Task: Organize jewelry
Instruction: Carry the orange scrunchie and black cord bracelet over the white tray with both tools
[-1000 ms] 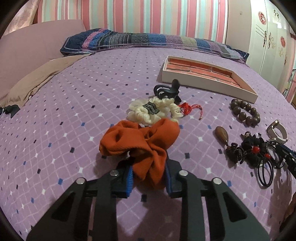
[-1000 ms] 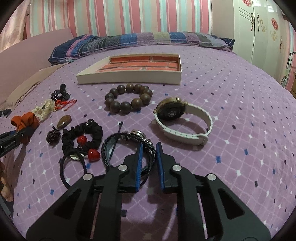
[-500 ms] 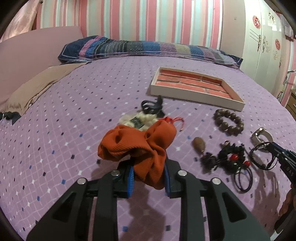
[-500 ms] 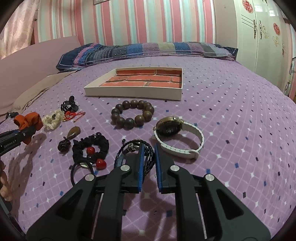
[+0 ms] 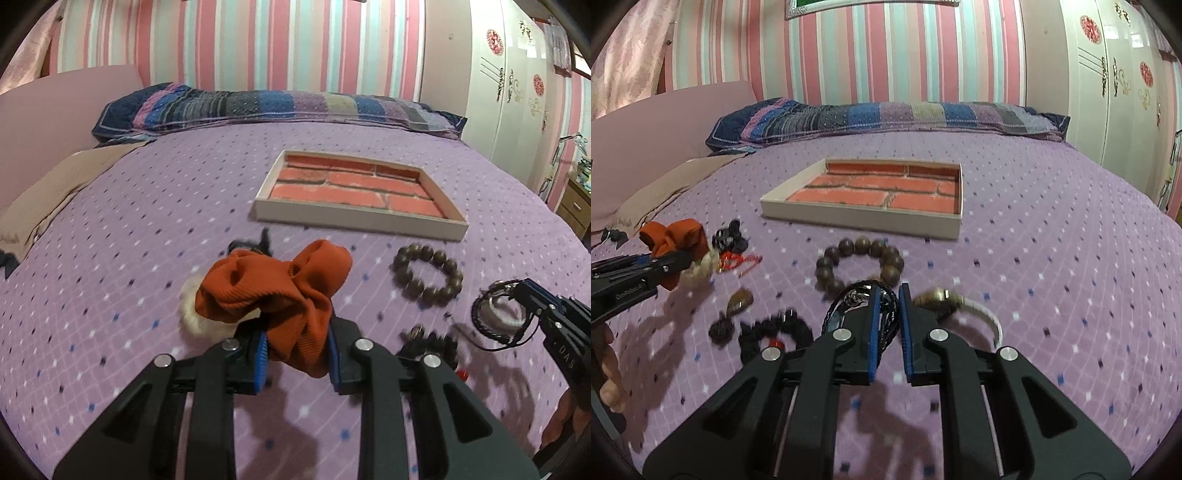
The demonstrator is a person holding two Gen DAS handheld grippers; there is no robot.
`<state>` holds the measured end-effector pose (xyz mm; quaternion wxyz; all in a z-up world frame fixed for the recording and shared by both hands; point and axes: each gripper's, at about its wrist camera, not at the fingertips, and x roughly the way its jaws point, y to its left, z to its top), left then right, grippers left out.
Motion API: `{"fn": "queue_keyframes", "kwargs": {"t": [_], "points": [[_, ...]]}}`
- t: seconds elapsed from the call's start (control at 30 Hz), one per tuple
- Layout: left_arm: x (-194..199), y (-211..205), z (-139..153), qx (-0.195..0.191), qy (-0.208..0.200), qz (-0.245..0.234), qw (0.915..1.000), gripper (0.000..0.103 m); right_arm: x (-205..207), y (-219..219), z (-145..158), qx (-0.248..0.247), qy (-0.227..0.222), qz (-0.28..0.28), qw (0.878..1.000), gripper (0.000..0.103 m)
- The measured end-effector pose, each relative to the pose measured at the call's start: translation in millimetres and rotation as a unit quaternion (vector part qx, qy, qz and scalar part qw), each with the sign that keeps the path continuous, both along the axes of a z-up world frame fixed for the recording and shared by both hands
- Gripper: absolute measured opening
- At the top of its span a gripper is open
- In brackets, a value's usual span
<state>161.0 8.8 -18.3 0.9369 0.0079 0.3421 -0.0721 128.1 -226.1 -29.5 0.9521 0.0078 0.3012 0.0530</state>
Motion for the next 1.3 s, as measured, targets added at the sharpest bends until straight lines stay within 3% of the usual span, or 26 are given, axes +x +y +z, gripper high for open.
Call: {"fn": "queue_keyframes", "kwargs": {"t": [0.27,0.73,1.3], "points": [[64,-21,15,-0.013,0.0,-0.013,0.9998,0.026,59,0,20,0.005,-0.011,-0.011,1.0,0.011],[204,-66,20,0.001,0.028,-0.013,0.9995,0.026,206,-8,44,-0.001,-0.012,-0.043,0.999,0.011],[351,-83,-26,0.024,0.101,-0.007,0.9945,0.026,365,-29,0,-0.019,0.076,-0.092,0.993,0.011]]}}
